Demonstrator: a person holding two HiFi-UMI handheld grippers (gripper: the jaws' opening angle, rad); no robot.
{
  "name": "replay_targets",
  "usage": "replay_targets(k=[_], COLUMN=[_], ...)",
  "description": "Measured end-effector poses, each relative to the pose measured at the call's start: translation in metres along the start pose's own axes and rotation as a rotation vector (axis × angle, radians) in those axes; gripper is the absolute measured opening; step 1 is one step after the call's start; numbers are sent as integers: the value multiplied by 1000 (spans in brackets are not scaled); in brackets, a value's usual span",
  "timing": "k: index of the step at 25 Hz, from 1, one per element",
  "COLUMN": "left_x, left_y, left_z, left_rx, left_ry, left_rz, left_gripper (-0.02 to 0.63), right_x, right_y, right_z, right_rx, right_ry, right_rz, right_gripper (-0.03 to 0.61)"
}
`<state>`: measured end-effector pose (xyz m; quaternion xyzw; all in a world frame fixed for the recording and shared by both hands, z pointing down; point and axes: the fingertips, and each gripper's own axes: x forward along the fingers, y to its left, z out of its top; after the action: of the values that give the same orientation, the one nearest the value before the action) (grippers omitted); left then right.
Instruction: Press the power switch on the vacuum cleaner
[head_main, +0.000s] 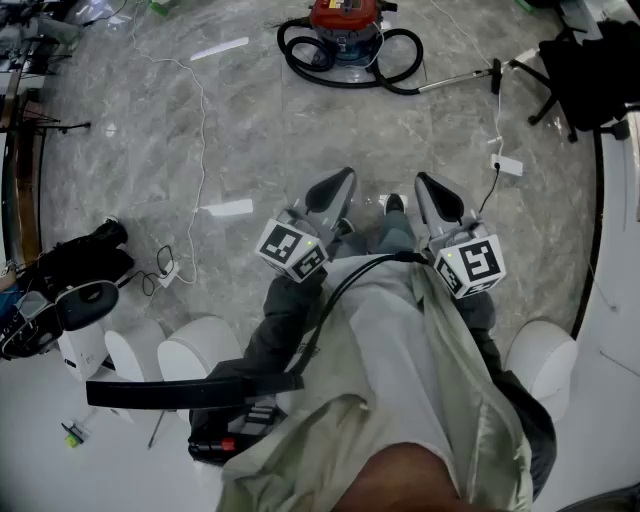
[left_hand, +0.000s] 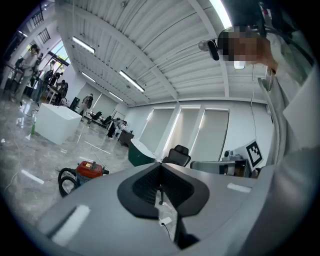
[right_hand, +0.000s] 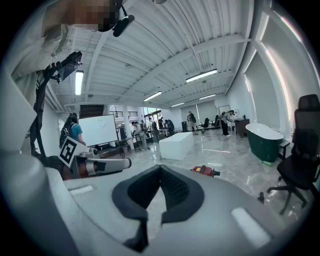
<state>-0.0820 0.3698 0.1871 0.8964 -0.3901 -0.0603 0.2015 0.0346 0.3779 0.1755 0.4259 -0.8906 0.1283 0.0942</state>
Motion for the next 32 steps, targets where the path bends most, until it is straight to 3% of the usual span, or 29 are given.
replay_targets(k=[11,22,32], left_x=[2,11,57], left_y=[4,2,4], left_z=[8,10,23], left_rx=[9,19,43], left_ry=[-14,-42,-91], left_rz=[21,60,139], left_gripper=[5,5,5], right_x=[9,6,17], right_y=[2,-20,-83], right_z=[0,-7,0], right_rx=[-2,70,80], right_ry=[5,-16,-8], right_rz=[29,20,62], right_gripper=[0,0,1])
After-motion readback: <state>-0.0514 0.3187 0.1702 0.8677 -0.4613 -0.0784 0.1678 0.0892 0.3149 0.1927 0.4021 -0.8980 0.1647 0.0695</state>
